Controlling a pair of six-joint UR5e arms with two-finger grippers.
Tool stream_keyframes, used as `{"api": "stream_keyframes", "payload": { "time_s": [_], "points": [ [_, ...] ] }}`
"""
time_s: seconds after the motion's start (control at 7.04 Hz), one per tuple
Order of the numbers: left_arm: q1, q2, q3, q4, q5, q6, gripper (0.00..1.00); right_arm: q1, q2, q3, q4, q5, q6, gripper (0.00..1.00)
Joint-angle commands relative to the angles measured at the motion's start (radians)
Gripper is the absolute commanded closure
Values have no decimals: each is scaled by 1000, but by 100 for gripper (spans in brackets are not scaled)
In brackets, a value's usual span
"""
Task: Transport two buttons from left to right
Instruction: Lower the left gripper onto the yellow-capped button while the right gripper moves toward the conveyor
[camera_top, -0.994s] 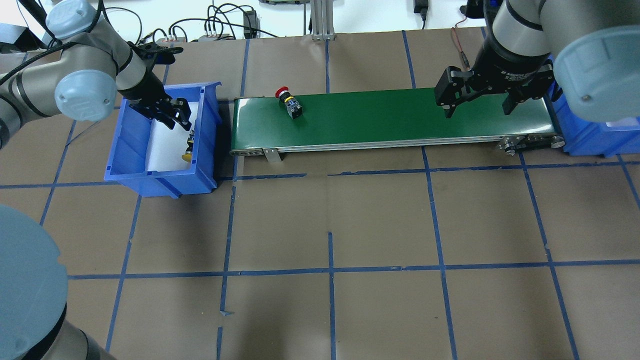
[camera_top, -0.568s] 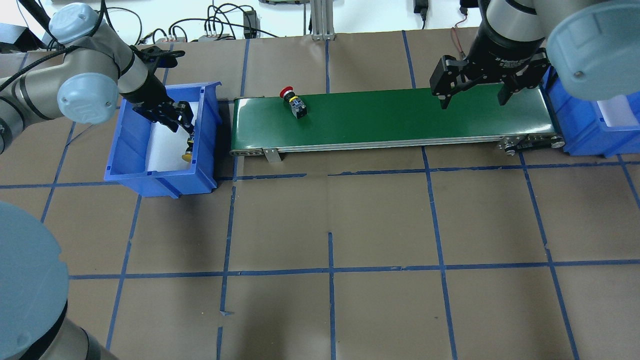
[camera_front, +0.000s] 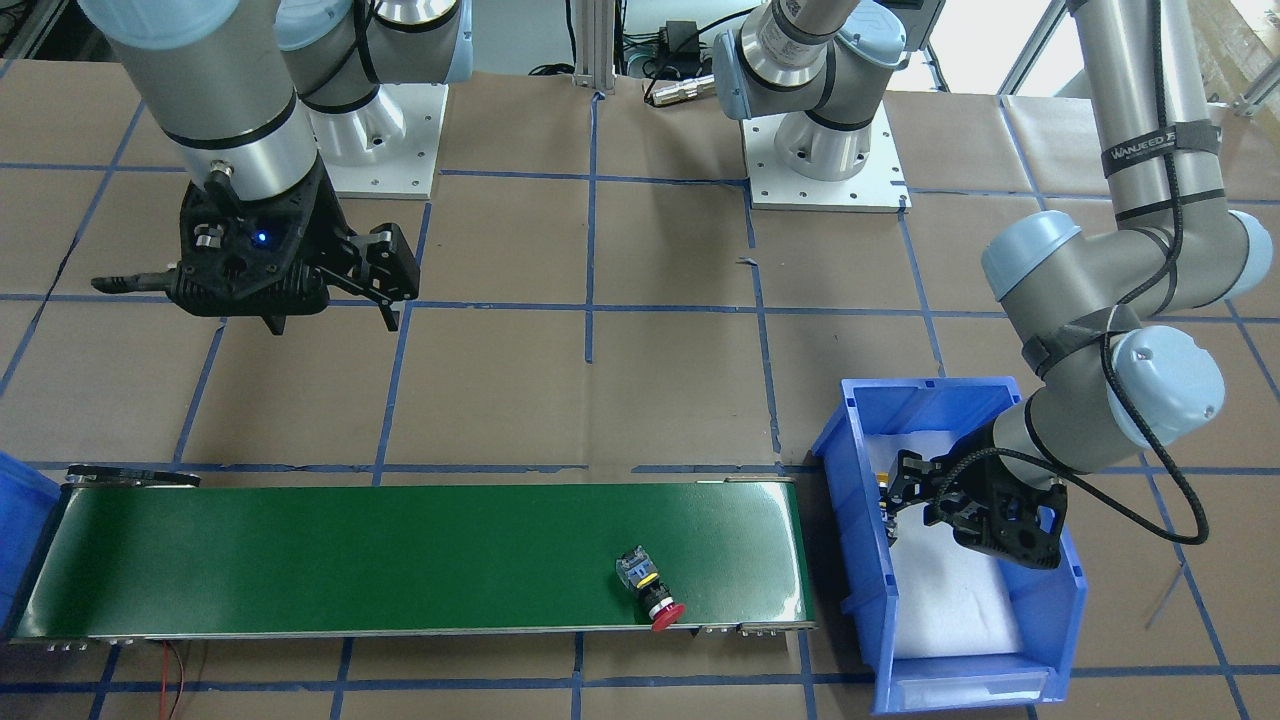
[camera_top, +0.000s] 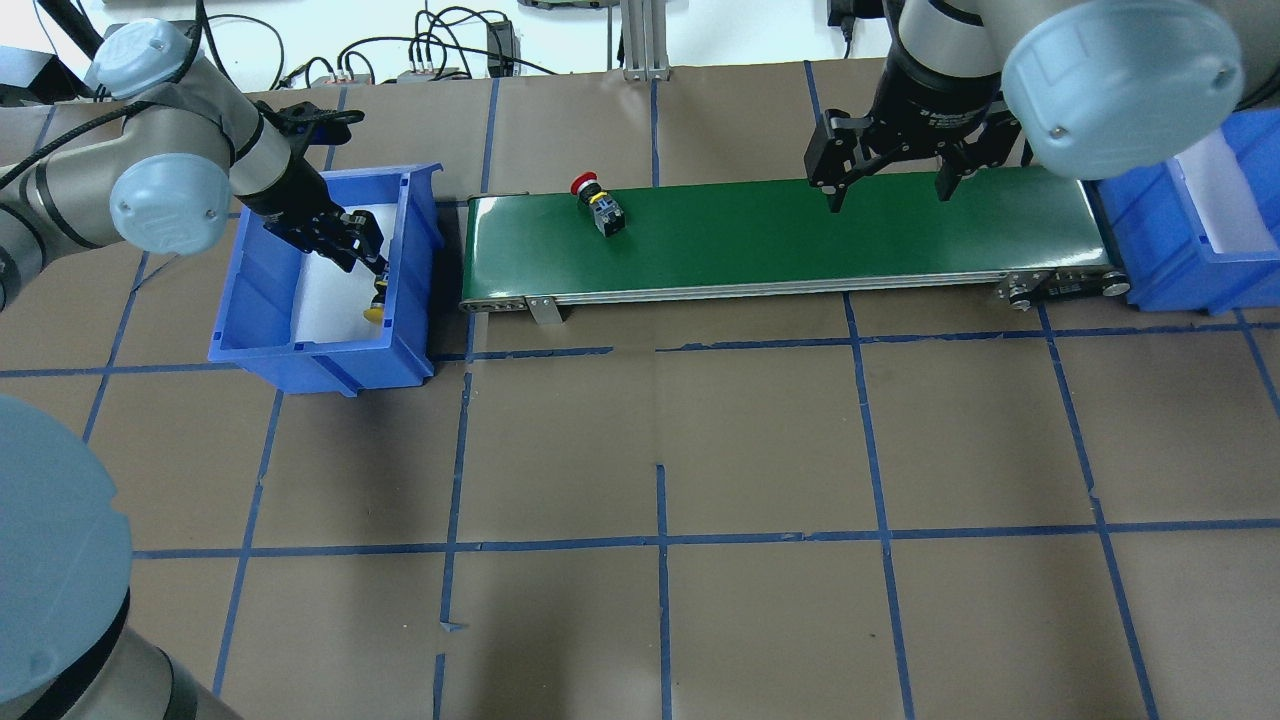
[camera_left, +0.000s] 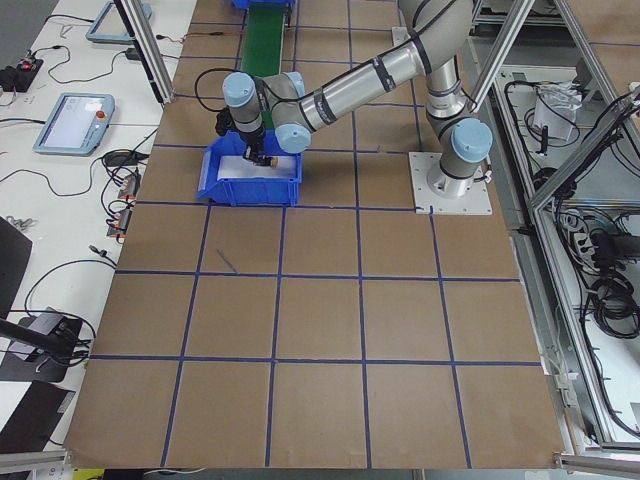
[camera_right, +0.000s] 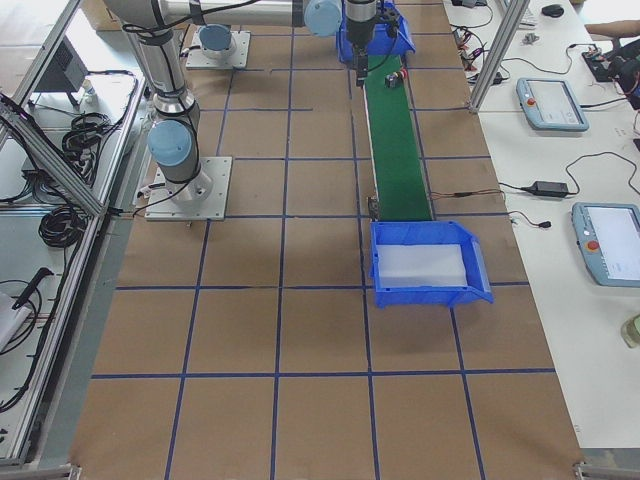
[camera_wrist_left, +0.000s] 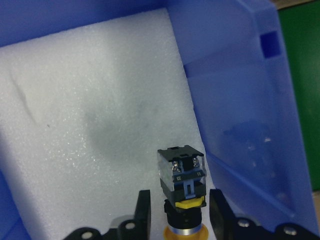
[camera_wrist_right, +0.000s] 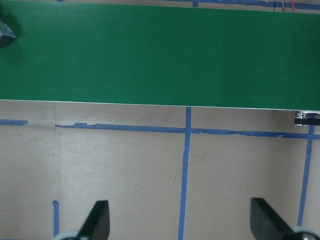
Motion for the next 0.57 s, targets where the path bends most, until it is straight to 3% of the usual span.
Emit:
{"api": "stream_keyframes", "payload": {
  "time_s": [0.0, 0.43],
  "points": [
    [3, -11, -1, 0, -37, 3, 51, 12, 118, -74, -54, 106, 6, 0],
    [4, -13, -1, 0, -39, 5, 51, 35, 226, -86, -180, 107, 10, 0]
  ]
}}
